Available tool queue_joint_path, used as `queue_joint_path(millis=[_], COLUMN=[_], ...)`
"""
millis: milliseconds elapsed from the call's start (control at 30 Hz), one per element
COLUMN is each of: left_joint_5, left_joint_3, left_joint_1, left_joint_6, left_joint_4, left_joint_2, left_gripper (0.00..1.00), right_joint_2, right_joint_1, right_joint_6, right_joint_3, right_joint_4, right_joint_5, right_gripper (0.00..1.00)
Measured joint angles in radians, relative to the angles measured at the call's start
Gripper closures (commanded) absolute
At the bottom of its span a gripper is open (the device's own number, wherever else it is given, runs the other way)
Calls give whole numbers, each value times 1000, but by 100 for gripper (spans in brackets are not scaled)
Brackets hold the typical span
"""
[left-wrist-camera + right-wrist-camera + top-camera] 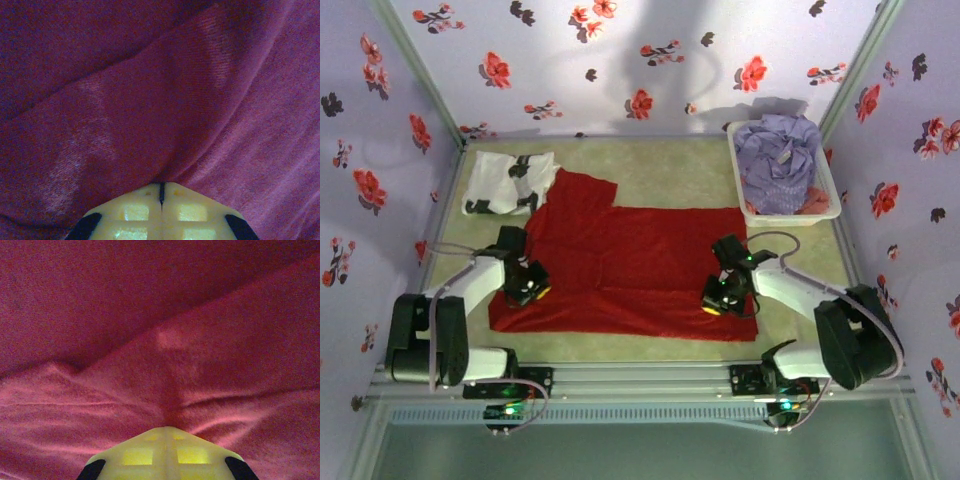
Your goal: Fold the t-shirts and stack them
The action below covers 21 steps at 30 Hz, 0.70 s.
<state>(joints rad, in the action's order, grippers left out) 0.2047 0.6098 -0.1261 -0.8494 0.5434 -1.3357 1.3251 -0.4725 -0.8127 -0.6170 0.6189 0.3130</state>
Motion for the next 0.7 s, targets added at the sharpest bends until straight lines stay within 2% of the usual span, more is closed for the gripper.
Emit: queue_joint_path(millis=[67, 167, 200, 333, 467, 700], left_joint_5=[-11, -34, -41, -62, -86, -137], left_joint_3=[3, 58, 102, 364, 658, 1078], left_joint_1=[0, 0, 0, 0, 3, 3], left_joint_6=[-3, 6, 15, 80, 177, 334], left_joint_4=[39, 138, 172, 259, 312, 377], left_joint_2=[14, 25, 24, -24, -192, -608], left_gripper=[99, 81, 76, 69, 65, 62], right_joint_2=[-23, -57, -66, -72, -56, 23], right_joint_1=[0, 0, 0, 17, 45, 70], right_joint_6=[-1, 1, 1, 14, 36, 77], right_joint_3=[-10, -60, -89, -195, -249, -325], right_joint_4=[30, 82, 100, 133, 156, 218], right_joint_5=[-4, -21, -27, -44, -51, -55], right_gripper=[88, 84, 83, 82, 82, 82])
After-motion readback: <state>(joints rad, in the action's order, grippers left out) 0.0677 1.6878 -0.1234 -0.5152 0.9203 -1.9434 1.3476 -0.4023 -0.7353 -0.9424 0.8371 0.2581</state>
